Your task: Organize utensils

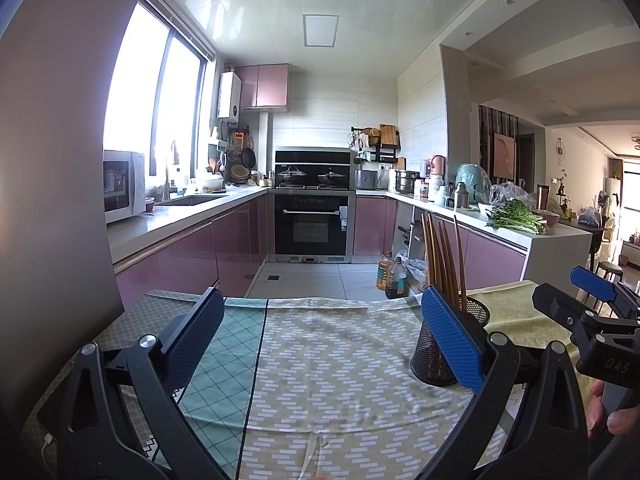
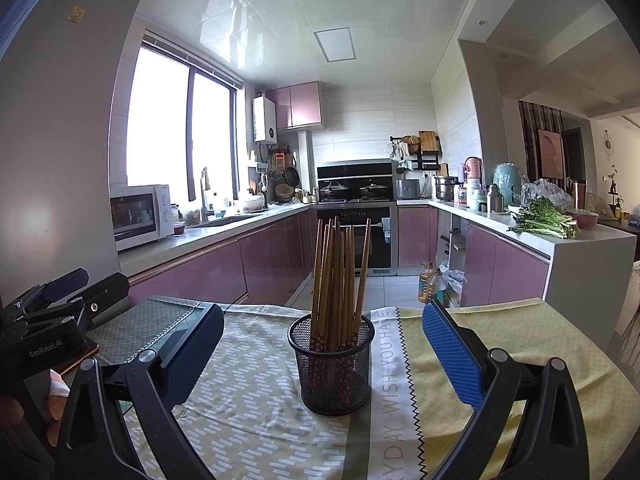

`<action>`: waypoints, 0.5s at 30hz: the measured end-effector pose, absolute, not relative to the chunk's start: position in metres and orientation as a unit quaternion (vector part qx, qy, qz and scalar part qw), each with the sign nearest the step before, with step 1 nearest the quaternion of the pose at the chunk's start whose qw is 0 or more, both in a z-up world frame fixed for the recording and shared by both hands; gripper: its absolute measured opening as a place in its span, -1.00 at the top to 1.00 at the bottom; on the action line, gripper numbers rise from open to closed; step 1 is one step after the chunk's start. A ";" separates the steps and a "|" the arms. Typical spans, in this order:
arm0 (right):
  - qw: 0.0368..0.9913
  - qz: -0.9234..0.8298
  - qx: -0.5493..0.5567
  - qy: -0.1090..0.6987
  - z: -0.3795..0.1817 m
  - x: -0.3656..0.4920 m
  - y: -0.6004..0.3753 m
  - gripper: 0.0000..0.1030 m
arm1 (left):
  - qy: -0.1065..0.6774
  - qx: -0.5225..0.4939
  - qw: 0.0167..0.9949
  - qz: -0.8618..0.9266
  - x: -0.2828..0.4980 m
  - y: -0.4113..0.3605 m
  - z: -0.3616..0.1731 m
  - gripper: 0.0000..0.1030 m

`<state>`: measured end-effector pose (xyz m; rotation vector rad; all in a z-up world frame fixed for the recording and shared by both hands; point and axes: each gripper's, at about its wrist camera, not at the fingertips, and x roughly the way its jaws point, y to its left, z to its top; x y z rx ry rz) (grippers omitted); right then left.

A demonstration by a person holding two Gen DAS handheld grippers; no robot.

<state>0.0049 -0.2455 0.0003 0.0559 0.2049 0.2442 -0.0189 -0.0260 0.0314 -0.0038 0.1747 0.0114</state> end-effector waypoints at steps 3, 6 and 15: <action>0.987 0.122 0.029 0.102 0.000 0.005 -0.246 -0.87 | 0.086 0.000 0.996 0.007 -0.019 -0.027 0.030 -0.89; 0.987 0.122 0.029 0.102 0.001 0.006 -0.245 -0.87 | 0.086 0.001 0.996 0.008 -0.019 -0.030 0.029 -0.89; 0.987 0.121 0.031 0.103 0.001 0.006 -0.244 -0.87 | 0.085 -0.001 0.996 0.005 -0.019 -0.030 0.027 -0.89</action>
